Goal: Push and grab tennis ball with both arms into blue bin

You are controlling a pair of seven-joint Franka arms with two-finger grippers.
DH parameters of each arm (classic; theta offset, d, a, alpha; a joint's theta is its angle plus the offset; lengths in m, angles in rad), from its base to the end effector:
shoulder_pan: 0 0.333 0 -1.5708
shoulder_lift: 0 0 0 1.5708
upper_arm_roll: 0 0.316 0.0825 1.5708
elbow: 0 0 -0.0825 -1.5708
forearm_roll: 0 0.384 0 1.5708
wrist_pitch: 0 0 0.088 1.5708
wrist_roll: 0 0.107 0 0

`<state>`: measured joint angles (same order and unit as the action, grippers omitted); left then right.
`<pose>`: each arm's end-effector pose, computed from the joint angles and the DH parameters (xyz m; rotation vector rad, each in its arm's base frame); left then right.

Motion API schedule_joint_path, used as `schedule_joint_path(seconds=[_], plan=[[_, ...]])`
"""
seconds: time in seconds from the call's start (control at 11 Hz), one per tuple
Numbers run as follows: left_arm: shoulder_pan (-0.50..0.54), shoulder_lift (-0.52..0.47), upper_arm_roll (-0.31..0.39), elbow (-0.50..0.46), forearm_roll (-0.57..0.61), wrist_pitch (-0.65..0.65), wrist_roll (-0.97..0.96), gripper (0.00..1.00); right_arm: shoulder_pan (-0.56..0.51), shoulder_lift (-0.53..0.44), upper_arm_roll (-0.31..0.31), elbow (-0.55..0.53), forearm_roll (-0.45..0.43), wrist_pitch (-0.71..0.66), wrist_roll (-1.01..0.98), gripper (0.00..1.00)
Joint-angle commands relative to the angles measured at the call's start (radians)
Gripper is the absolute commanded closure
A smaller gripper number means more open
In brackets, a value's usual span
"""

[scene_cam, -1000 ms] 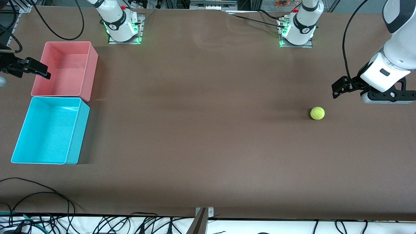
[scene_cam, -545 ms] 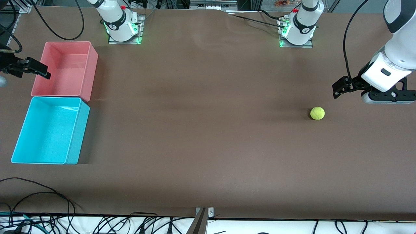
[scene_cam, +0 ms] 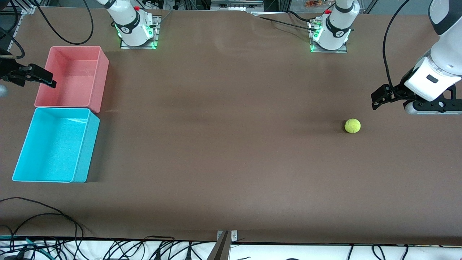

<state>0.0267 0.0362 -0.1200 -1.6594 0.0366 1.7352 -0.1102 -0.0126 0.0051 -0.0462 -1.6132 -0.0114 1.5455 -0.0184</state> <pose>0.5752 -0.0494 0.5766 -3.1131 -0.0184 -0.0668 0.5506 -0.0336 0.5996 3.1301 -0.0630 -0.1146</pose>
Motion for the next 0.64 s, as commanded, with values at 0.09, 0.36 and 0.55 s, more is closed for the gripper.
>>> schedule_joint_path(seconds=[0.09, 0.36, 0.55], plan=[[0.005, 0.008, -0.003, 0.026, 0.014, -0.028, 0.011, 0.0, -0.006, -0.002, 0.0, 0.013, 0.005, -0.005, -0.002, 0.0], [0.006, 0.008, -0.001, 0.026, 0.017, -0.032, 0.009, 0.0, -0.006, 0.0, 0.0, 0.013, 0.005, -0.008, -0.002, 0.0], [0.015, 0.01, -0.001, 0.027, 0.009, -0.039, 0.009, 0.0, -0.007, 0.0, 0.0, 0.013, 0.005, -0.007, -0.002, 0.0]])
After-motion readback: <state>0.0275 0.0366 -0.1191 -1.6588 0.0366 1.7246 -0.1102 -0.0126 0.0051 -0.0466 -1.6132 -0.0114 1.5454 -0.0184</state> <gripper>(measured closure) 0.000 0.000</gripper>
